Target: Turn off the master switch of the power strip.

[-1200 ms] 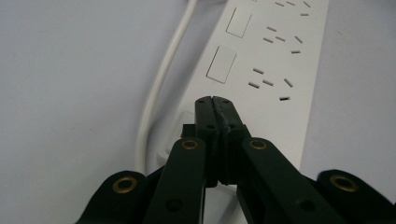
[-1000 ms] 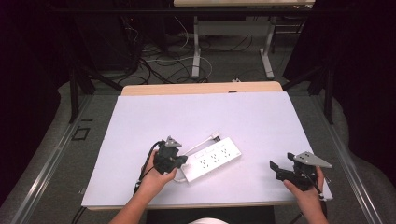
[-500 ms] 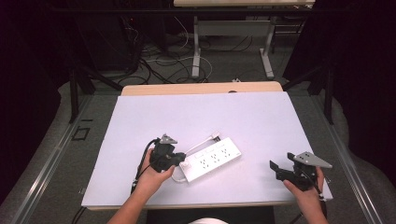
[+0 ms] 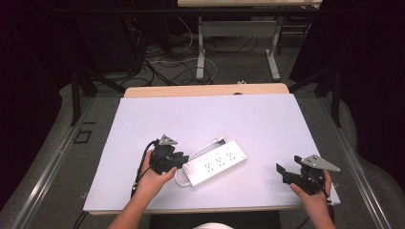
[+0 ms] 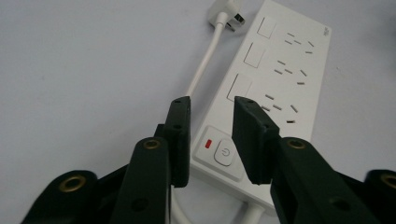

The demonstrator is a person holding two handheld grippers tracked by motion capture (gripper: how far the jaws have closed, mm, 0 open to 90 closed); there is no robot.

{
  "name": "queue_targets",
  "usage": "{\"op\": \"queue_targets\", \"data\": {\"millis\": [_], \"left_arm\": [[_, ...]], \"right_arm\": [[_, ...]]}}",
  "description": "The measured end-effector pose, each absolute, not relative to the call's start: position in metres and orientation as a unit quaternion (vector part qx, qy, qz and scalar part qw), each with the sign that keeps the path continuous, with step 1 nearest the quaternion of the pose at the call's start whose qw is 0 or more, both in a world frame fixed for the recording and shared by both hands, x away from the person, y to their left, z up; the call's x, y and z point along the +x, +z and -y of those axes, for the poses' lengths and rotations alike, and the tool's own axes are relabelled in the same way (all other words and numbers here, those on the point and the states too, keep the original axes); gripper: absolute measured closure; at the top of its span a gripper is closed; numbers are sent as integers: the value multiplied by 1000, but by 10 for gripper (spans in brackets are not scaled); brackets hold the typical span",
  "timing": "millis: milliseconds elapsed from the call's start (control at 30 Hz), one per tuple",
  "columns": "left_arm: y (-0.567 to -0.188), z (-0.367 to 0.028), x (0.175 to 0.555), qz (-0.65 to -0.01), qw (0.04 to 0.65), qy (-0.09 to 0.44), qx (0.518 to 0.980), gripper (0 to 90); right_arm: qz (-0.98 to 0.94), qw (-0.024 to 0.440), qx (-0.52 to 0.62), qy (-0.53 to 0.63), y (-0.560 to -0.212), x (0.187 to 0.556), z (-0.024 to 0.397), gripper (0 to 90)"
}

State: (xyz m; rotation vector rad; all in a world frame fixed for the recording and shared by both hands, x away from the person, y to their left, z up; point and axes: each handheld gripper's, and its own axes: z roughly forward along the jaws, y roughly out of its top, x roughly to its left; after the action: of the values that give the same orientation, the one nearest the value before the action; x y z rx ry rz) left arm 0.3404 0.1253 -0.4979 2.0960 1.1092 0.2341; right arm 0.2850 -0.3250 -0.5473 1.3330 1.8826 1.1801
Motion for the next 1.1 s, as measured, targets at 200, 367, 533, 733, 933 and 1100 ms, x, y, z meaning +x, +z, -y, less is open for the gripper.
{"op": "queue_targets", "data": {"millis": [200,367,533,733,933,1100], "left_arm": [[-499,-128,341,-436,377,96,811,608],[-498,-130,341,-430,392,116,805,556],[-499,-131,343,-432,398,122,800,487],[-501,-136,347,-436,394,128,799,372],[-501,-146,349,-436,395,138,797,279],[-498,-157,349,-432,389,163,797,254]], "right_arm": [[-698,274,493,441,-547,286,324,189],[-698,274,491,444,-548,287,323,189],[-699,273,493,440,-547,286,322,189],[-703,270,494,435,-546,285,324,189],[-702,275,490,438,-547,286,324,189],[-698,274,491,444,-547,287,323,189]]}}
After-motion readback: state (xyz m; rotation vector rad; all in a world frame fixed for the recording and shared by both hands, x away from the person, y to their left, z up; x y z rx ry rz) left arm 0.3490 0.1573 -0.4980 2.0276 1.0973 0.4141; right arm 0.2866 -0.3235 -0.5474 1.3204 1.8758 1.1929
